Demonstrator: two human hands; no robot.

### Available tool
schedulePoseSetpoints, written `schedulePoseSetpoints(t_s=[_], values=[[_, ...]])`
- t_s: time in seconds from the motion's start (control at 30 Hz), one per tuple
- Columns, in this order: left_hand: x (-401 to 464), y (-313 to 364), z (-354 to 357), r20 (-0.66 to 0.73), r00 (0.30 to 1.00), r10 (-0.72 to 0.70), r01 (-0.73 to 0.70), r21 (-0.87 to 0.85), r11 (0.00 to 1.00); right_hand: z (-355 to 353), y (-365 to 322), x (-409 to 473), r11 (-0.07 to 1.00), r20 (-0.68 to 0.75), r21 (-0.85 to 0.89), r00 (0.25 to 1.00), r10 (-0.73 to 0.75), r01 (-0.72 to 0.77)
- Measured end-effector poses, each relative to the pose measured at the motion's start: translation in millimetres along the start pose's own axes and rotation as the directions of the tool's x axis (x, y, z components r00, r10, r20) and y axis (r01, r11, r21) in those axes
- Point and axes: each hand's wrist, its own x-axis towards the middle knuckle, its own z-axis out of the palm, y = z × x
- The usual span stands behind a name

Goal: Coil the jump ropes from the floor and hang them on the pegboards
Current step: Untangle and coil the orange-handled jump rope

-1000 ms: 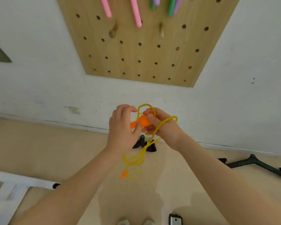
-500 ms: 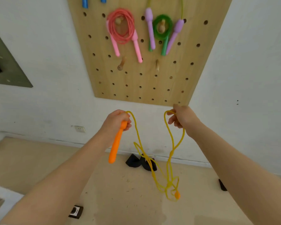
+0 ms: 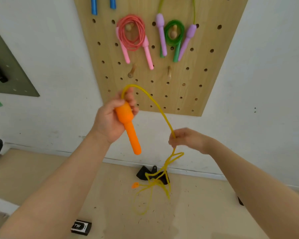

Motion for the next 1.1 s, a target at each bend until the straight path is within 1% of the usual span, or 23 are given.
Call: schedulePoseSetpoints(t_s=[0.03,0.07,0.1,0.2,0.27,0.3,0.33,0.4,0.47,0.53,0.6,0.67,0.7,0.73,0.77,0.8,0.87,0.9,0.97,1.0,1.03,1.07,1.1], values=[[-1,5,-4,-0.014,0.999,0.034,-0.035,-0.032,0.999,3,8,4,0.988,-0.014,-0.133,0.997,0.076,-0.077],[-2,8,-12,-0.024,0.998,0.052,-0.053,-0.028,0.998,7,13,7,0.975,-0.054,-0.180,0.991,0.123,-0.131],[-4,7,-17,-0.047,0.998,0.038,-0.038,0.005,0.999,11,15,11,0.977,-0.101,-0.143,0.984,0.146,-0.160],[-11,-10,-36,-0.241,0.969,-0.059,0.125,0.267,0.956,20,-6,17,0.970,-0.260,0.225,0.953,0.155,-0.096],[-16,-21,-47,-0.425,0.897,-0.125,0.335,0.468,0.818,24,-30,20,0.914,-0.336,0.404,0.934,0.122,0.026],[-19,-25,-50,-0.471,0.867,-0.159,0.425,0.535,0.730,25,-41,22,0.872,-0.350,0.482,0.931,0.101,0.086],[-22,-29,-52,-0.468,0.856,-0.220,0.480,0.562,0.674,25,-51,22,0.824,-0.347,0.551,0.934,0.084,0.130],[-26,-36,-44,-0.358,0.861,-0.360,0.506,0.534,0.677,27,-68,22,0.743,-0.299,0.650,0.953,0.056,0.161],[-26,-43,-31,-0.248,0.880,-0.405,0.473,0.536,0.699,30,-78,22,0.636,-0.230,0.753,0.973,0.014,0.169],[-22,-53,-21,-0.197,0.888,-0.415,0.446,0.580,0.681,33,-85,25,0.478,-0.191,0.858,0.981,-0.044,0.189],[-23,-67,-15,-0.191,0.866,-0.462,0.456,0.680,0.574,36,-90,26,0.317,-0.181,0.927,0.980,-0.087,0.199],[-27,-81,-15,-0.208,0.829,-0.519,0.443,0.810,0.383,35,-94,27,0.162,-0.197,0.963,0.973,-0.120,0.215],[-28,-86,-15,-0.224,0.818,-0.530,0.430,0.850,0.304,32,-93,28,0.100,-0.217,0.968,0.968,-0.124,0.230],[-29,-89,-16,-0.249,0.820,-0.516,0.431,0.862,0.268,29,-89,29,0.067,-0.248,0.964,0.961,-0.121,0.257],[-29,-90,-16,-0.263,0.829,-0.493,0.443,0.848,0.292,26,-83,30,0.101,-0.290,0.948,0.951,-0.107,0.301],[-29,-89,-16,-0.264,0.841,-0.473,0.463,0.804,0.373,25,-75,29,0.213,-0.332,0.915,0.940,-0.082,0.342],[-28,-81,-16,-0.234,0.868,-0.437,0.480,0.620,0.621,28,-48,27,0.531,-0.332,0.789,0.942,-0.056,0.309],[-26,-76,-15,-0.217,0.883,-0.415,0.467,0.483,0.740,33,-31,24,0.649,-0.254,0.726,0.966,-0.054,0.227],[-20,-65,-15,-0.191,0.913,-0.359,0.392,0.178,0.902,50,0,19,0.800,0.045,0.600,0.998,-0.048,0.011],[-17,-60,-15,-0.193,0.926,-0.323,0.339,0.056,0.939,59,12,17,0.887,0.179,0.457,0.984,-0.011,-0.073],[-14,-55,-18,-0.210,0.936,-0.282,0.284,-0.018,0.959,67,22,15,0.968,0.250,0.218,0.966,0.067,-0.124],[-12,-49,-21,-0.233,0.942,-0.242,0.234,-0.061,0.970,72,31,14,0.988,0.259,-0.057,0.954,0.150,-0.140],[-12,-43,-25,-0.262,0.942,-0.208,0.189,-0.096,0.977,75,41,15,0.942,0.225,-0.302,0.950,0.219,-0.146]])
